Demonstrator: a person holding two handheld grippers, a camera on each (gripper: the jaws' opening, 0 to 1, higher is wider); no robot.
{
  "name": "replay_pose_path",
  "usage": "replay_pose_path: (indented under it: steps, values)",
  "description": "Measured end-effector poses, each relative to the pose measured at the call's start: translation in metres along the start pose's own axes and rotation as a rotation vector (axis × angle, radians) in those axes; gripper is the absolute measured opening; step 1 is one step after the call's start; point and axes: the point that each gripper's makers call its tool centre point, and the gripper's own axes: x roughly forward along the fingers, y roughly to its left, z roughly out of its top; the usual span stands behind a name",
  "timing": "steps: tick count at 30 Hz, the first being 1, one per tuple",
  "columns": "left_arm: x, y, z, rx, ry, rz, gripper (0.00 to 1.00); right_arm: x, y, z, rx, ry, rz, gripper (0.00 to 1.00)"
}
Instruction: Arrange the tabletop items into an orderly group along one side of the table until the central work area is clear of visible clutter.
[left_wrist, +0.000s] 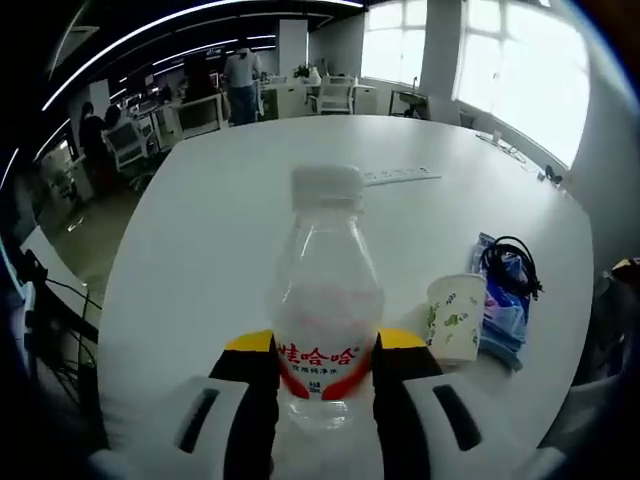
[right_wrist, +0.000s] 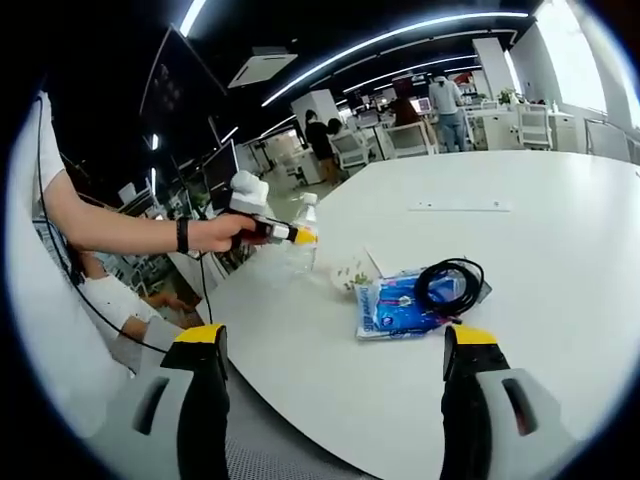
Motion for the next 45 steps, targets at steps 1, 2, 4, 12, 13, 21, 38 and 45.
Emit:
replay_pose_path:
  steps: [1, 2, 4, 12, 13, 21, 38, 45]
  values:
    - [-0.001, 0.001, -0.001, -0.001, -0.002, 0.003, 0.35, 0.000, 0.000, 0.000, 0.000, 0.000, 0.000, 0.89]
    - [-0.001, 0.001, -0.001, -0.004, -0.005, 0.007, 0.35, 0.000, 0.000, -0.001, 0.000, 0.000, 0.000, 0.89]
    - [-0.001, 0.002, -0.004, -0.005, -0.006, 0.010, 0.35, -0.001, 0.001, -0.001, -0.002, 0.001, 0.001, 0.89]
    - [-0.007, -0.001, -0.017, 0.004, -0.012, 0.020, 0.35, -0.004, 0.002, -0.004, 0.000, 0.004, 0.000, 0.89]
    - [-0.007, -0.001, -0.016, 0.012, -0.024, 0.024, 0.35, -0.005, 0.002, -0.005, 0.001, 0.003, 0.000, 0.89]
    - [-0.016, -0.004, -0.025, 0.020, -0.034, 0.040, 0.36, -0.008, 0.006, -0.007, -0.001, 0.001, 0.001, 0.89]
    - [-0.026, -0.007, -0.041, 0.008, -0.035, 0.075, 0.36, -0.013, 0.012, -0.011, -0.005, 0.000, 0.004, 0.89]
    - [-0.027, -0.006, -0.041, 0.000, -0.031, 0.083, 0.37, -0.014, 0.012, -0.008, -0.005, -0.003, 0.001, 0.89]
